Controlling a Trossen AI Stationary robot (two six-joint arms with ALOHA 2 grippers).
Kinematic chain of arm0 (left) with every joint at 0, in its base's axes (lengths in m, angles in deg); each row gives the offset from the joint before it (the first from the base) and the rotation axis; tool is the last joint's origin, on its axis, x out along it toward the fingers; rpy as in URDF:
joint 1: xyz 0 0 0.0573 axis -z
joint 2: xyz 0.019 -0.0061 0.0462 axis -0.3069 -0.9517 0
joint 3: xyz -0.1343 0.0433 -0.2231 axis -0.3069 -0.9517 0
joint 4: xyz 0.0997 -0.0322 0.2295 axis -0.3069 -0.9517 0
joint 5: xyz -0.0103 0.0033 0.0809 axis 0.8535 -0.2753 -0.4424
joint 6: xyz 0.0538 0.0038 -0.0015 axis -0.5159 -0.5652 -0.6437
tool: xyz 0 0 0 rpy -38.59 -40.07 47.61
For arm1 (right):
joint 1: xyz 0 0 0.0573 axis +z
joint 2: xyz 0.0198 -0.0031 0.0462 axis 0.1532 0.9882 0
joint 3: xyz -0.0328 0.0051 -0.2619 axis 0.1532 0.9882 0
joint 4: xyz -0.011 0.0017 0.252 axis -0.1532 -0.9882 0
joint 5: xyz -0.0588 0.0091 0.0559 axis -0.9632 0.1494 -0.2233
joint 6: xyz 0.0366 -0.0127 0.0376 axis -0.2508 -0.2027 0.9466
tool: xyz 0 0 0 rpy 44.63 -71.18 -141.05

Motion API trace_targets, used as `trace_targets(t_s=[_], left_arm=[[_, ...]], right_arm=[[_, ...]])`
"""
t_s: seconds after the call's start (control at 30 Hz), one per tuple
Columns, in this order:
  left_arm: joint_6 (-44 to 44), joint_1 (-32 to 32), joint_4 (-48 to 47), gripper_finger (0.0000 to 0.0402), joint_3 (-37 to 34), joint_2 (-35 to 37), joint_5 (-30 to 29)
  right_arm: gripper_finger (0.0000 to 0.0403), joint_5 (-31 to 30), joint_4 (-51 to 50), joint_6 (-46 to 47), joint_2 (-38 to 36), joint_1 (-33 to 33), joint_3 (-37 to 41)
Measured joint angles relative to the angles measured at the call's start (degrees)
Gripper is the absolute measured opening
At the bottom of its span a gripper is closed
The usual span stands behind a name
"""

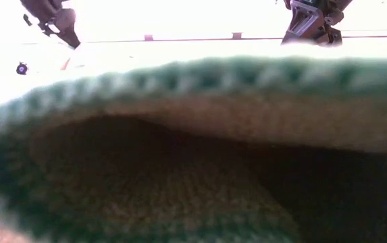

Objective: Sort microfiber towel by color & place in baskets
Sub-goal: Put the green microfiber cloth into the left wire basket

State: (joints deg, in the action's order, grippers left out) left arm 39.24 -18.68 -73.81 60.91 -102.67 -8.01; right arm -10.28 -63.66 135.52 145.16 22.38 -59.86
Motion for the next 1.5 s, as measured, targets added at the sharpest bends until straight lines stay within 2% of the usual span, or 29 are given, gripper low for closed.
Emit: trace_targets(t_s=[0.2, 0.4, 0.67, 0.9, 1.1, 1.33, 1.5], left_arm=[[1.62, -1.11, -1.39, 0.0130, 0.46, -2.22, 7.42], [3.00, -1.20, -4.83, 0.0130, 3.70, -4.14, 11.18], [5.95, -1.20, -13.17, 0.0130, 14.96, -6.88, 20.50], [7.05, -1.17, -15.75, 0.0130, 23.95, -9.66, 22.48], [11.66, -1.13, -14.76, 0.0130, 20.43, -11.78, 30.66], [12.41, 0.14, -0.54, 0.0130, 11.75, -16.87, 43.22], [12.66, 2.63, 6.83, 0.0130, 10.65, -21.38, 46.40]], right_arm=[[0.0068, 0.00, -0.03, -0.40, 0.00, 0.00, 0.02], [0.0068, 0.00, -0.08, -0.59, 0.01, 0.00, 0.02], [0.0068, 0.00, -0.56, -1.12, 0.01, 0.00, 0.02], [0.0068, 0.00, -0.53, -2.91, 0.00, 0.00, 0.02], [0.0068, 0.00, -0.53, -2.96, 0.01, 0.00, 0.02], [0.0068, 0.04, -0.53, -4.43, 0.00, 0.00, 0.02], [0.0068, 0.09, -0.53, -6.54, 0.00, 0.00, 0.02]])
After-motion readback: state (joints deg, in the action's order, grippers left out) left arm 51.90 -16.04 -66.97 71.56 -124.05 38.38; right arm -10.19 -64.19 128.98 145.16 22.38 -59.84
